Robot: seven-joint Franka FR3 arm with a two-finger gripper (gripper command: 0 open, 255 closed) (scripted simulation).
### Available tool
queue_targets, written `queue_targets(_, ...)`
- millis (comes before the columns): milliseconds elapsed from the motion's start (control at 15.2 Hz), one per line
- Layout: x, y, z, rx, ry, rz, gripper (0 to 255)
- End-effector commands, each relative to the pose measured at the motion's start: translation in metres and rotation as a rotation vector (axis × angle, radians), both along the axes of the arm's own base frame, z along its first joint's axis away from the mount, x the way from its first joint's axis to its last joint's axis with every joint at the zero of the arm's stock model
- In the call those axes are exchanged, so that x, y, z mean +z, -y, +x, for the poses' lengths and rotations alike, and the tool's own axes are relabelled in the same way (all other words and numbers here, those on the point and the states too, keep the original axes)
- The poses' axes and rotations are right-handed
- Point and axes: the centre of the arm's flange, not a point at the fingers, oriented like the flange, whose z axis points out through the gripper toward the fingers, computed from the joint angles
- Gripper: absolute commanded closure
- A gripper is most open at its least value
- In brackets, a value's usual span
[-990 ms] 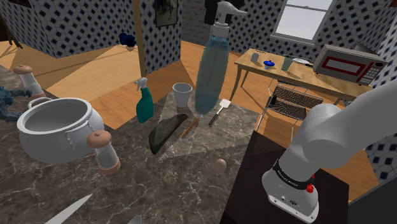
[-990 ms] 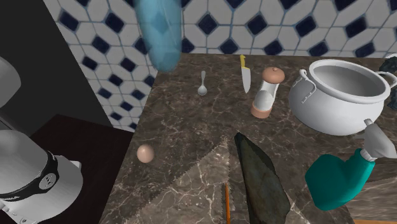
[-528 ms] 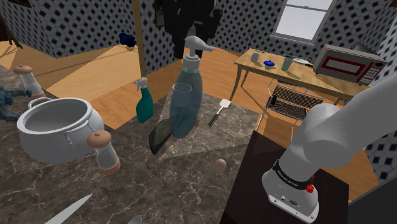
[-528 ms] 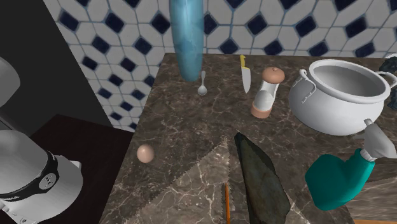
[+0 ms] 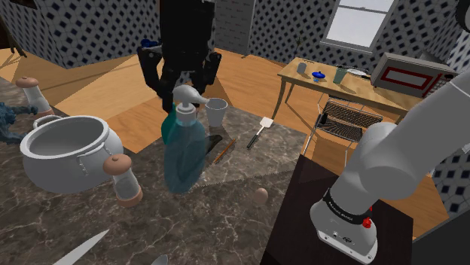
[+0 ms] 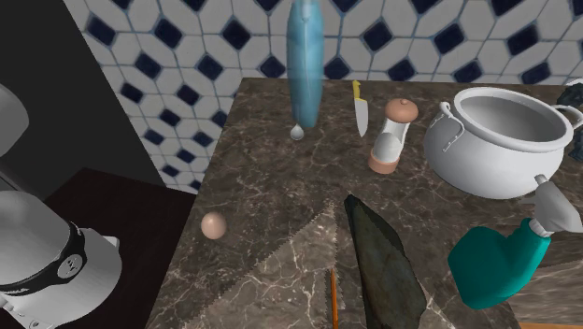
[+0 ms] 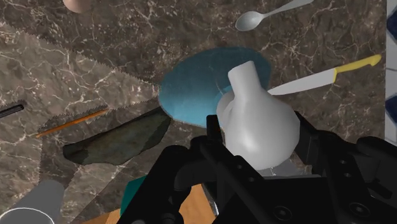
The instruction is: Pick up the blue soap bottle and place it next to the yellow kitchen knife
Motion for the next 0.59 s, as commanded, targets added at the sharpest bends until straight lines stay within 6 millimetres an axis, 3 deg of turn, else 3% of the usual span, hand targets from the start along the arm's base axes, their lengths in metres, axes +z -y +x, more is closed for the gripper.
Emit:
queue_targets(0, -0.014, -0.019, 0.007, 0.000, 0.002, 0.002, 255)
queue_targets(528, -0.081, -0.098, 0.028, 0.000, 0.002, 0.002, 255)
